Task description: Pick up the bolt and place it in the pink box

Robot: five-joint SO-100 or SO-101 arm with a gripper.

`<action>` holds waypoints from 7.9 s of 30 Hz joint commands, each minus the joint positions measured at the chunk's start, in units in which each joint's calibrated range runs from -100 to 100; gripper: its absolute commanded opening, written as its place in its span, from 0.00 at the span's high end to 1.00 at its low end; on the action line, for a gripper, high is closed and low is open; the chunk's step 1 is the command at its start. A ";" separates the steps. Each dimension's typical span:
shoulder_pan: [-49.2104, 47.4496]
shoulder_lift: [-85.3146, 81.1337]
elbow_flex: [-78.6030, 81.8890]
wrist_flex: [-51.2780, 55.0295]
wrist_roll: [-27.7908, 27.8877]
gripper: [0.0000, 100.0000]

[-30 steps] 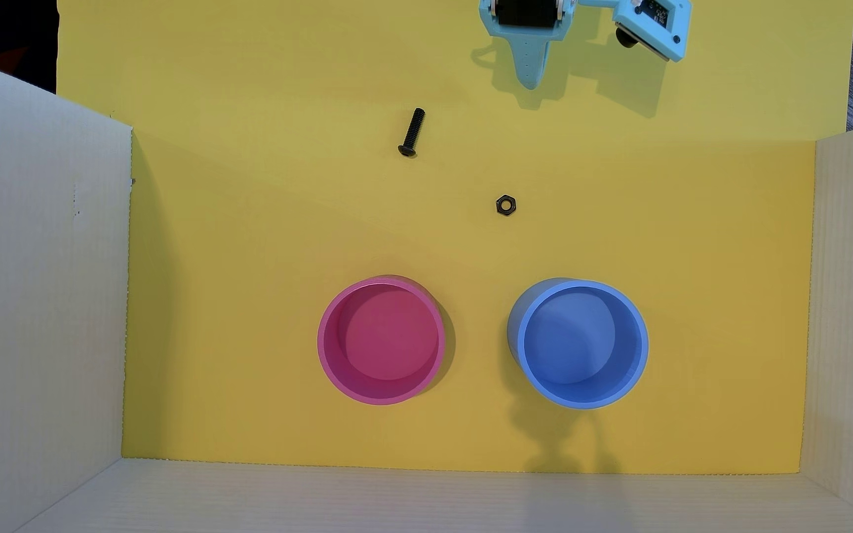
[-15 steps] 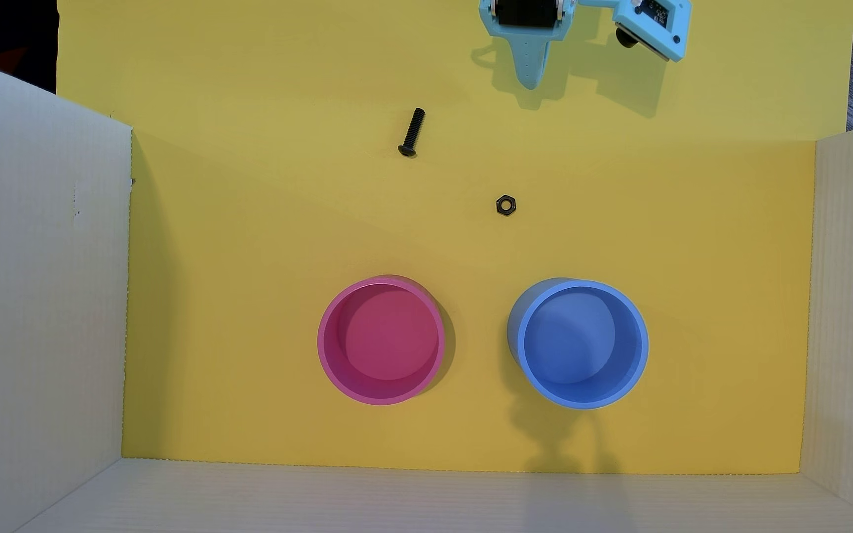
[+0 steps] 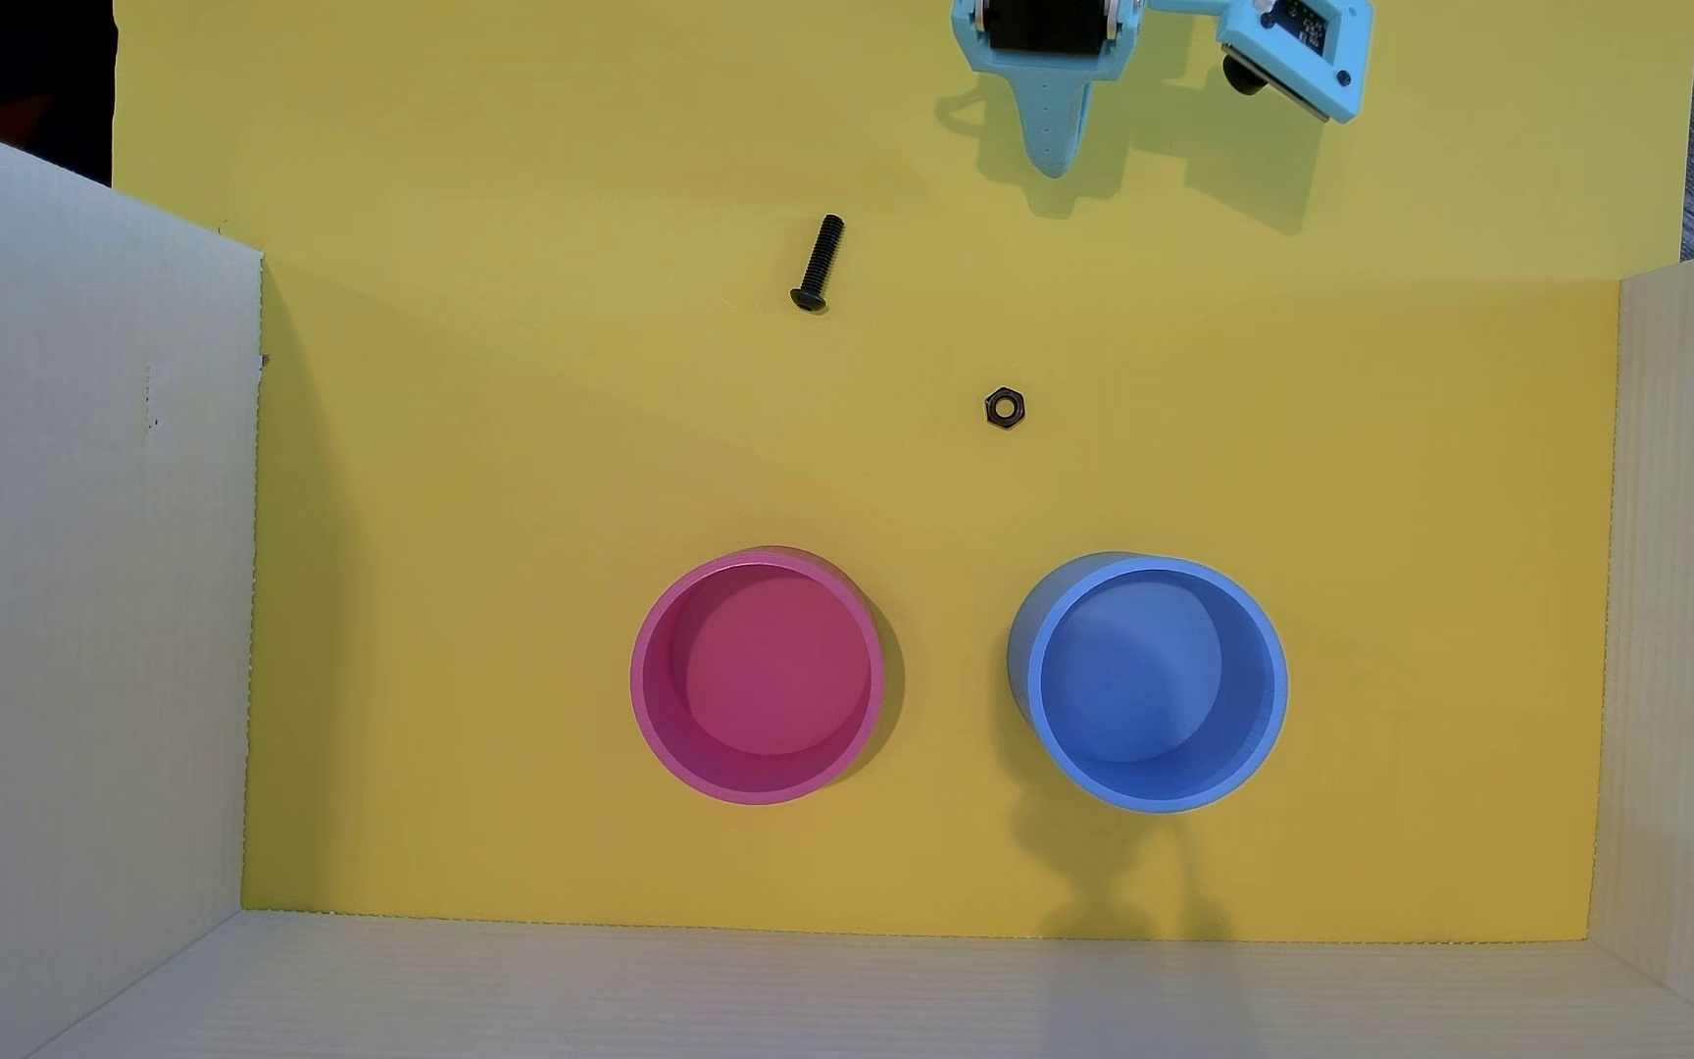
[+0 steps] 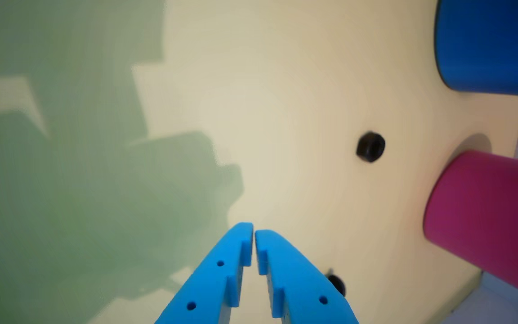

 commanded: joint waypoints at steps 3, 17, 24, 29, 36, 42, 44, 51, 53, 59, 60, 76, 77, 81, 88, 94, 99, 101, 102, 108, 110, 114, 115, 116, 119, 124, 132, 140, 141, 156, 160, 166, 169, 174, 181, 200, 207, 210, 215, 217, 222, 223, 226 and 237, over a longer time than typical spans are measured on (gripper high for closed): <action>0.00 0.33 0.15 0.21 -0.23 0.99; 0.00 0.33 0.15 0.21 -0.23 0.99; 0.00 0.33 0.15 0.21 -0.23 0.99; 0.00 0.33 0.15 0.21 -0.29 0.99; 0.07 0.33 0.24 0.21 -0.13 0.99; 0.15 0.33 0.24 0.21 0.24 0.99; 0.29 0.33 0.24 0.21 0.29 0.99; 9.12 0.33 1.42 -6.48 0.29 0.99; 9.49 0.33 1.78 -7.25 0.29 0.99; 9.42 0.33 1.69 -7.34 0.29 0.99; 9.42 0.33 1.60 -7.25 0.24 0.99; 6.77 0.42 -13.14 -7.00 0.39 0.98; 6.77 0.42 -15.04 -6.91 0.39 0.98; 7.36 3.28 -23.10 -6.91 0.34 0.98; 12.80 27.86 -38.20 -5.79 0.24 0.98; 12.95 43.77 -44.99 -0.99 -0.18 0.98; 13.54 49.74 -44.62 -1.85 -0.23 0.98; 13.46 52.10 -45.08 -2.96 -0.60 0.98; 13.54 53.36 -44.99 -4.25 -1.48 0.98; 15.01 60.85 -44.90 -8.28 -5.34 0.98; 15.08 62.96 -44.90 -8.71 -5.70 0.98; 15.38 66.24 -44.99 -11.63 -5.76 0.98; 16.19 66.58 -44.80 -12.57 -5.81 0.98; 17.07 66.83 -44.71 -13.43 -6.28 0.98; 20.23 67.50 -45.08 -14.55 -7.73 0.98; 24.65 67.50 -44.62 -14.55 -7.89 0.98; 25.09 67.67 -43.27 -14.46 -7.73 0.98; 24.06 67.59 -41.73 -14.55 -7.58 0.98; 24.06 67.59 -41.64 -14.55 -7.63 0.98; 21.48 67.67 -39.11 -16.43 -7.68 0.82; 21.93 67.67 -38.11 -17.89 -7.73 0.82; 21.93 67.76 -36.84 -18.06 -7.68 0.82; 21.93 67.76 -36.30 -18.06 -7.73 0.82; 21.93 67.76 -34.49 -18.75 -7.68 0.82; 21.93 70.03 -29.70 -26.30 -7.73 0.82; 21.48 71.88 -29.43 -26.21 -7.42 0.82; 21.26 71.88 -29.34 -26.21 -7.37 0.82; 21.19 74.15 -29.88 -26.04 -7.32 0.82; 21.19 82.23 -35.22 -23.04 -6.75 0.82; 21.19 85.68 -37.66 -22.27 -6.75 0.82; 21.26 89.47 -40.46 -22.18 -6.85 1.00; 21.19 89.47 -40.37 -22.10 -6.80 0.98; 21.19 89.47 -40.55 -21.50 -6.80 0.99; 21.93 85.43 -46.61 -21.75 -6.22 0.99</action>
